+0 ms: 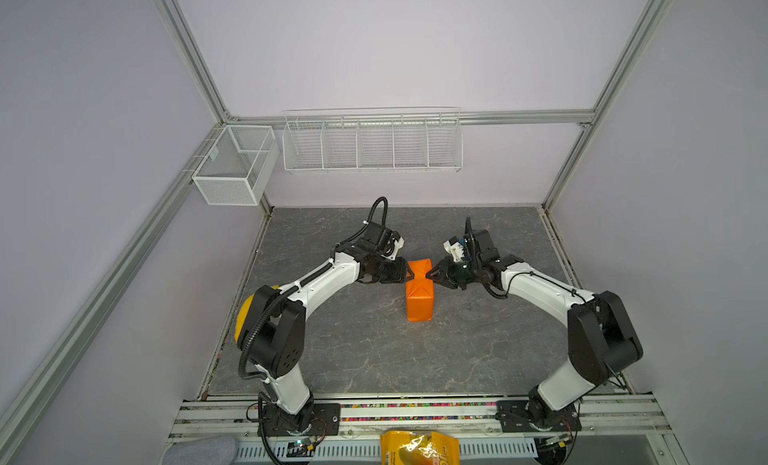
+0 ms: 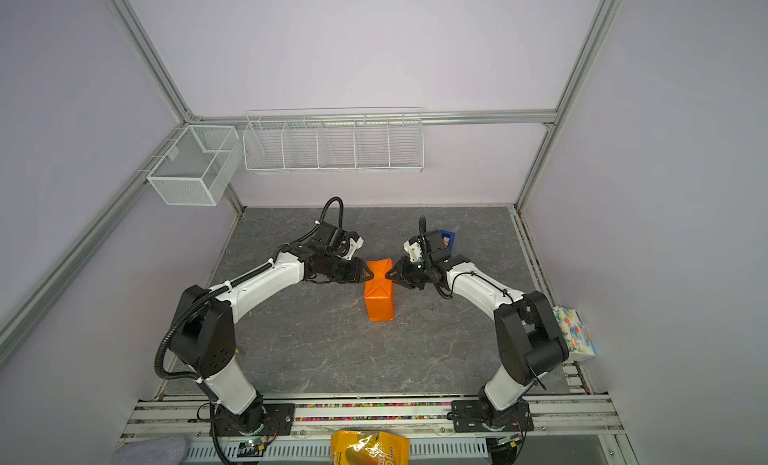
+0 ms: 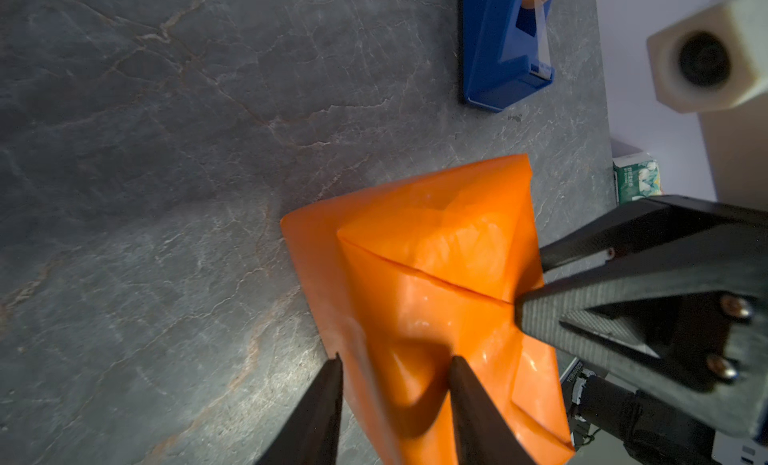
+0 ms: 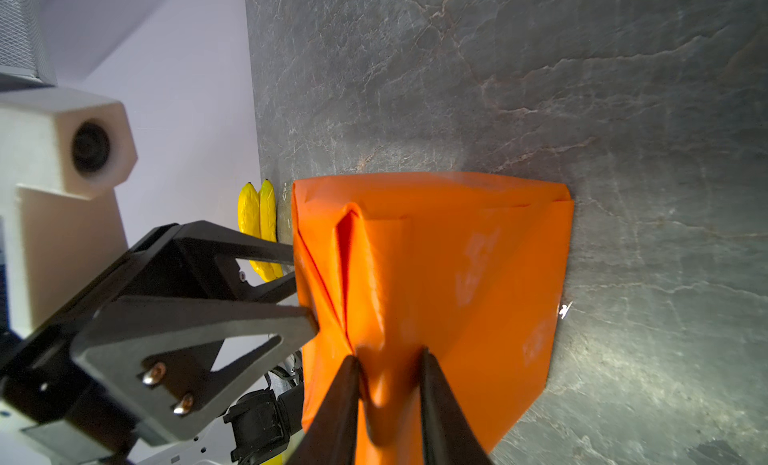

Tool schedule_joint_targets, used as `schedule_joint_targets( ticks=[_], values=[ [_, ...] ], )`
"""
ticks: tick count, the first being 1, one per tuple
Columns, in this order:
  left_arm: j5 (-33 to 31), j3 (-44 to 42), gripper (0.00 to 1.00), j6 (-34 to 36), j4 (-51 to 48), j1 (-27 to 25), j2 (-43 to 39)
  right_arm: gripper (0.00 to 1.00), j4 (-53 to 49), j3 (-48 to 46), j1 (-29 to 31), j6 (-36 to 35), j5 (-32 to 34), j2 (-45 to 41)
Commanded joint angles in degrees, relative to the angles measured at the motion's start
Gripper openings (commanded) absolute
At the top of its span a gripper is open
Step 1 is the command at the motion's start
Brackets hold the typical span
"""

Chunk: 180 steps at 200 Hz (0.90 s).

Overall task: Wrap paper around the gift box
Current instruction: 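Press the folded paper top down with both grippers over the box, then release the paper with the right gripper and move it to the blue tape dispenser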

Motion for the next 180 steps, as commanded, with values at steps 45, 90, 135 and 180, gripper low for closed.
schedule_joint_targets(
  ticks=[45, 90, 135, 180],
  values=[
    [-0.7, -0.2, 0.41, -2.2, 1.0, 0.5, 3.5, 0.25, -2.7, -2.5, 0.2, -0.6, 1.8, 1.0],
    [0.9, -2.9, 0.36, -1.9, 2.0, 0.5, 4.3, 0.25, -3.1, -1.5, 0.2, -0.9, 2.1, -0.2],
    [1.3, -3.7, 0.35, -1.5, 1.6, 0.4, 5.0, 0.39, -5.3, 3.5, -2.5, -3.2, 2.2, -3.0],
    [1.2, -3.8, 0.35, -1.1, 1.4, 0.2, 5.3, 0.43, -9.2, 9.6, -11.5, -8.5, -0.7, -0.5]
  ],
)
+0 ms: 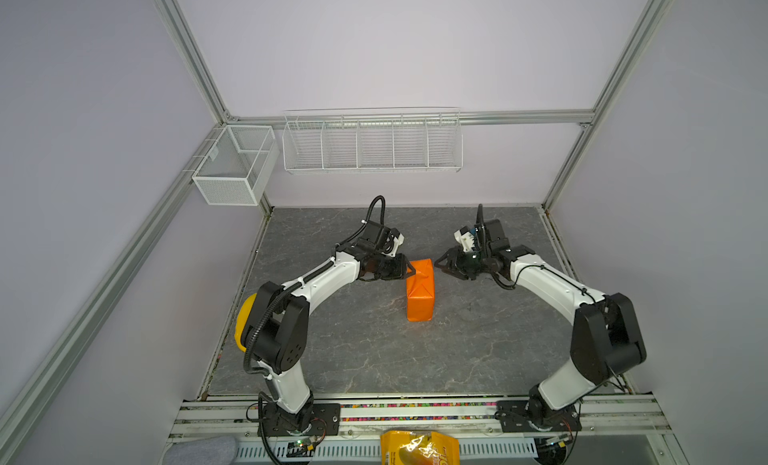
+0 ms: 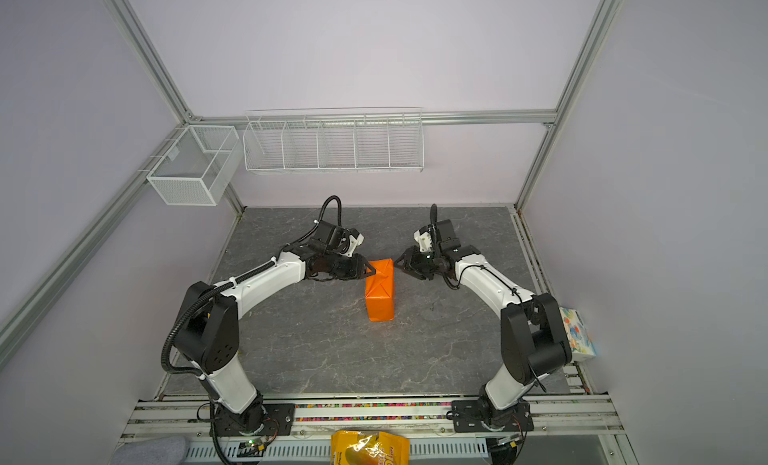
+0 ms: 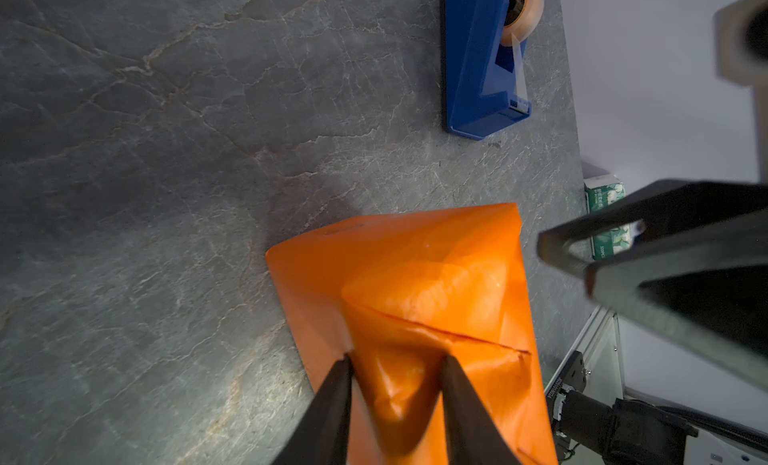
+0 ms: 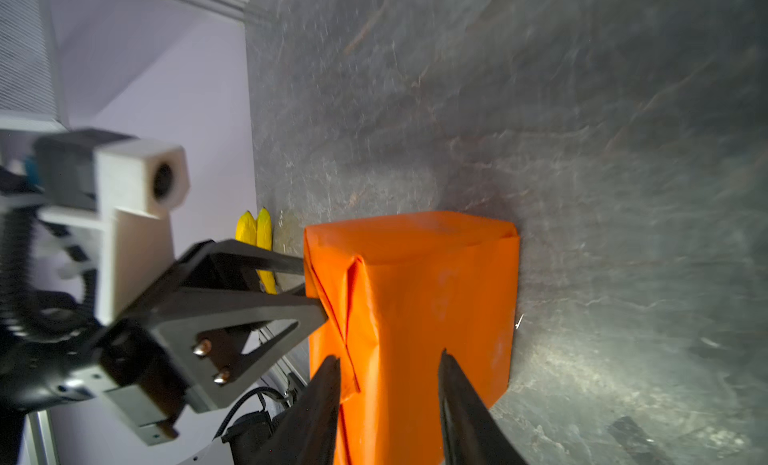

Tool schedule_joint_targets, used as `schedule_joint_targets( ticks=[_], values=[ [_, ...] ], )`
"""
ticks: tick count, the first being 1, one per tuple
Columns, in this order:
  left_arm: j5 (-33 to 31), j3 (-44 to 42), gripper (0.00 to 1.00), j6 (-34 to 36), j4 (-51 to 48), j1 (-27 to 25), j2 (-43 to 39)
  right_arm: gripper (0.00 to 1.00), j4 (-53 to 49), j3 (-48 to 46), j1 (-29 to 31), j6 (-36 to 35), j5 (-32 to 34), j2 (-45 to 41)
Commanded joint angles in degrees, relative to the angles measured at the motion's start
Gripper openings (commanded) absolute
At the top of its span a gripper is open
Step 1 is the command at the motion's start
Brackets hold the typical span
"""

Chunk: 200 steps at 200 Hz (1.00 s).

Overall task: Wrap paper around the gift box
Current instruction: 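Release the paper with the right gripper and move it to the blue tape dispenser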

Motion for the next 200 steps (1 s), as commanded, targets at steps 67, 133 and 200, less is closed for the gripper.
schedule_joint_targets(
  ticks=[67, 133, 200],
  values=[
    [-1.6, -1.9, 0.35, 2.5, -5.5, -0.8, 4.7, 0.5, -2.3, 8.3, -19.7, -8.4, -8.4, 10.4],
    [1.6, 4.0, 0.35, 11.1, -11.7, -1.4, 8.7, 0.45, -1.9, 10.2, -24.9, -11.0, -14.1, 19.1],
    [4.1, 10.7, 0.35, 17.7, -17.6, -2.8, 13.2, 0.38, 2.1, 9.7, -24.4, -8.8, -18.4, 24.4]
  ],
)
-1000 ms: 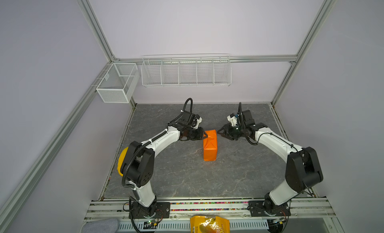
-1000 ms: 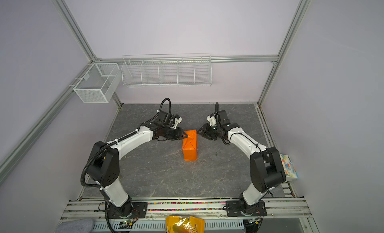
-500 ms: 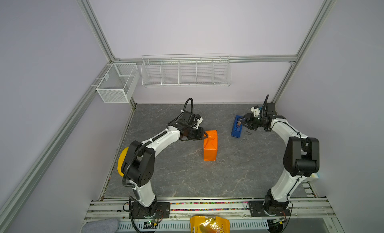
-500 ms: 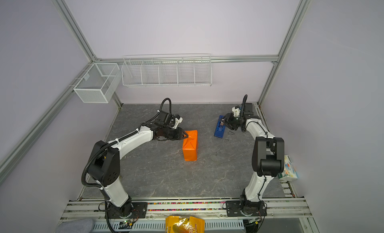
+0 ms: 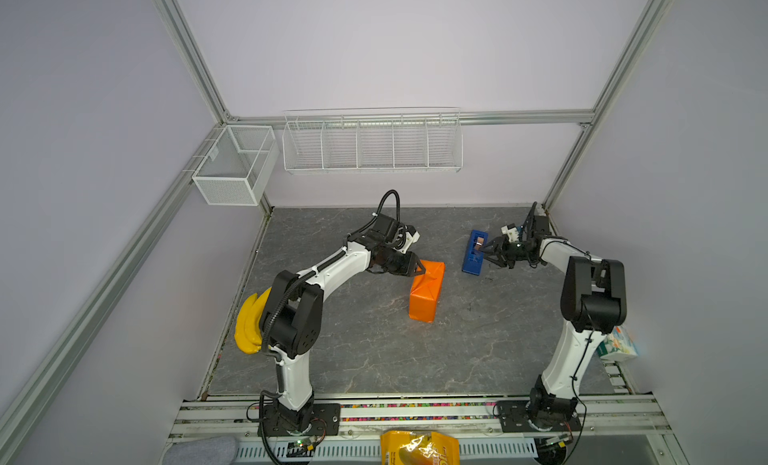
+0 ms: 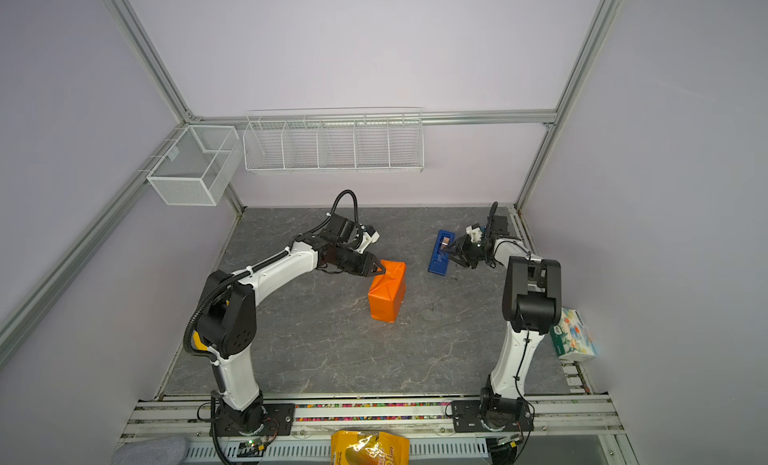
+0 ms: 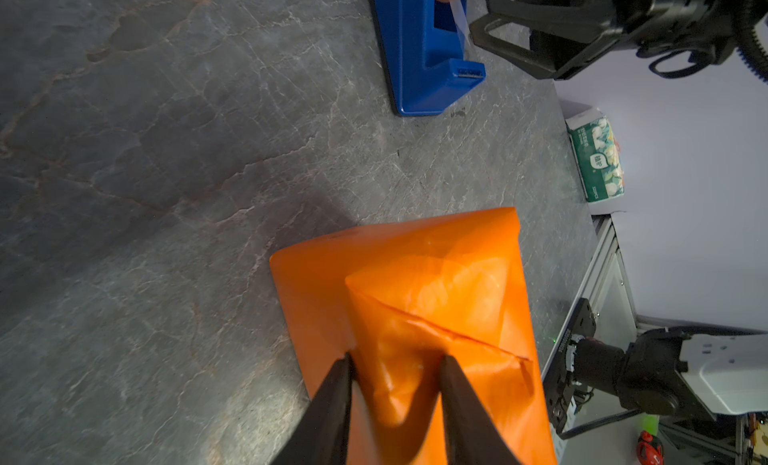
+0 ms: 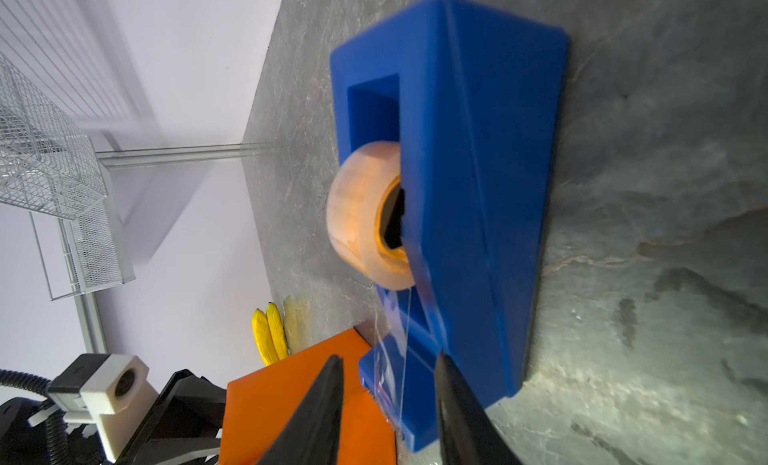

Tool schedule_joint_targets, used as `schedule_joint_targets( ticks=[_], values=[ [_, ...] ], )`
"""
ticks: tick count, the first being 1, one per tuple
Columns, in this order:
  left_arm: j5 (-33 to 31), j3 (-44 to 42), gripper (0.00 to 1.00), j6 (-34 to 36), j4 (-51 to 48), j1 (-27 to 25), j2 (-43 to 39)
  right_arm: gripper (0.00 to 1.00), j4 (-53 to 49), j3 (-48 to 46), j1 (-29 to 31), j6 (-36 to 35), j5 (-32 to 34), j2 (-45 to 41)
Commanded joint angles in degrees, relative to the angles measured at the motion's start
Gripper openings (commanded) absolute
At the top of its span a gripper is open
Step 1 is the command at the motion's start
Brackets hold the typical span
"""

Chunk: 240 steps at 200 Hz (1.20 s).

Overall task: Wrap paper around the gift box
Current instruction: 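Release the paper with the right gripper and move it to the blue tape dispenser, then pull a strip of clear tape from the dispenser with the right gripper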

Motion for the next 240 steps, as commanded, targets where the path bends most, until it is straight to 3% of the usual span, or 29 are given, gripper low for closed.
schedule_joint_targets(
  ticks=[1, 61, 131, 180, 240],
  values=[
    [-2.3, -0.6, 0.35, 4.4, -10.5, -1.4, 4.6, 0.38, 2.3, 0.7, 0.4, 0.1, -3.3, 1.9],
    [-2.6, -0.8, 0.35, 4.1, -10.3, -1.5, 3.9, 0.29, 8.9, -0.9, 1.0, 5.4, -6.8, 4.8],
    [-3.2, -1.0, 0.35, 3.8, -10.3, -1.5, 3.7, 0.07, 10.7, -2.5, 0.6, 7.5, -7.2, 2.4],
    [-3.5, -0.7, 0.35, 3.5, -10.4, -1.5, 3.7, 0.07, 10.4, -2.4, 0.8, 10.0, -8.7, -1.8],
    [-3.6, -0.8, 0.35, 3.4, -10.5, -1.4, 3.6, 0.07, 9.8, -9.1, 1.7, 11.0, -9.1, -8.4]
  ],
)
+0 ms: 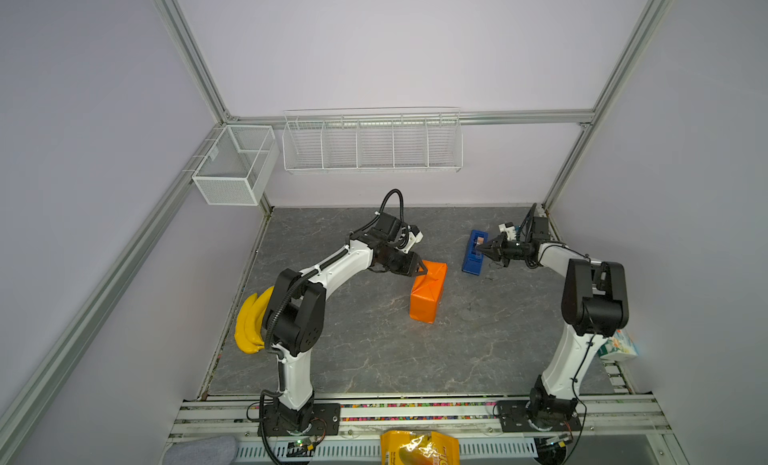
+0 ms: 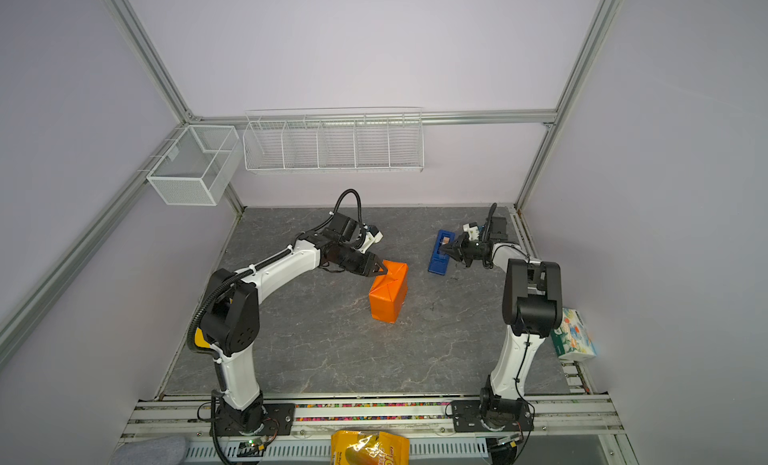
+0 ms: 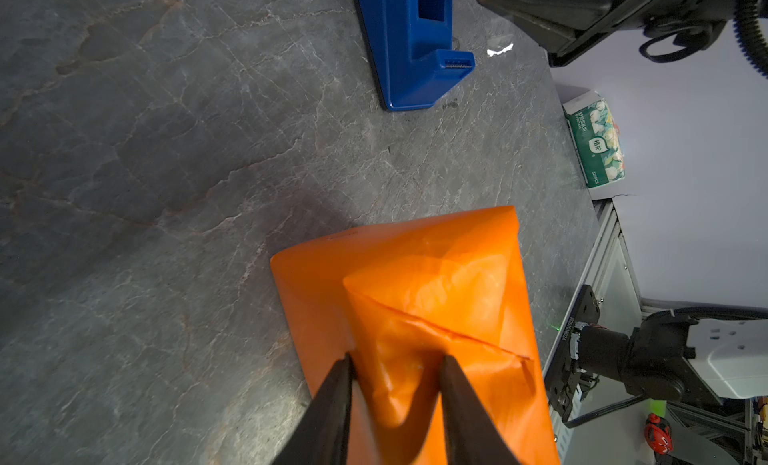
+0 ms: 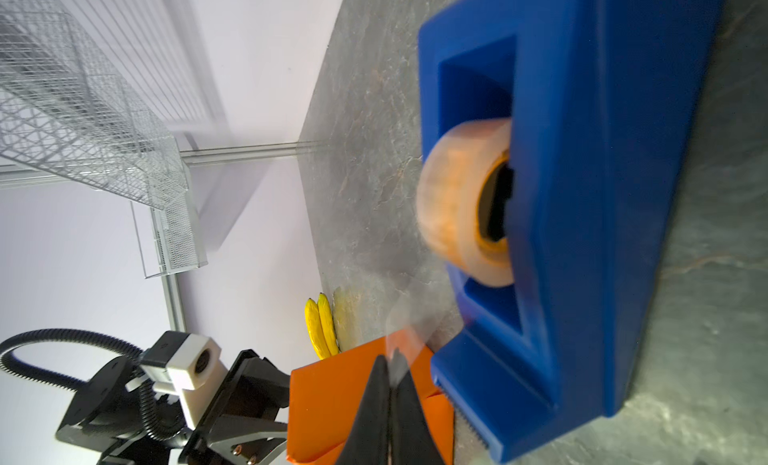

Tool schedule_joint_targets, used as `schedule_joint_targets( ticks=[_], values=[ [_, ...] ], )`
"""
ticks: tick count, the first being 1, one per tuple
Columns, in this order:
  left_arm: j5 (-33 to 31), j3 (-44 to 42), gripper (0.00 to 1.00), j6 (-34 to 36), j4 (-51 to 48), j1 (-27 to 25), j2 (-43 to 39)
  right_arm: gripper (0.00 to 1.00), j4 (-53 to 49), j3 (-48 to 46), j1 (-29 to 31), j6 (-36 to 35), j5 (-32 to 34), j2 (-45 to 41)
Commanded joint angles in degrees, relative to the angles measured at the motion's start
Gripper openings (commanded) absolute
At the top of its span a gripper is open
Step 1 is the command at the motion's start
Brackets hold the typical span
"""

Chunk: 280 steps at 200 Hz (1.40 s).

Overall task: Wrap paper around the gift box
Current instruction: 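Pull a strip of clear tape from the dispenser with the right gripper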

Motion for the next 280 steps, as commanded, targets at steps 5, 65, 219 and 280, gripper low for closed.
schedule_joint_targets(
  ticks=[5, 65, 219, 280],
  values=[
    [-4.0, -2.0, 0.35, 1.4, -9.2, -1.2, 3.0, 0.07, -0.7, -4.5, 0.8, 0.6, -2.4, -4.3],
    [-3.9, -2.4, 0.35, 1.2, -9.2, -1.2, 2.6, 0.07, -1.2, -12.4, 3.7, 0.9, -1.5, -8.3],
    [-4.7, -3.5, 0.35, -0.2, -9.1, -1.2, 2.2, 0.07, -13.9, -11.8, 2.7, -8.9, 15.2, -10.0],
    [-5.4, -8.7, 0.35, -6.2, -3.6, -1.6, -0.9, 0.07, -7.3, -19.1, 8.0, 7.2, 14.5, -27.1]
  ],
)
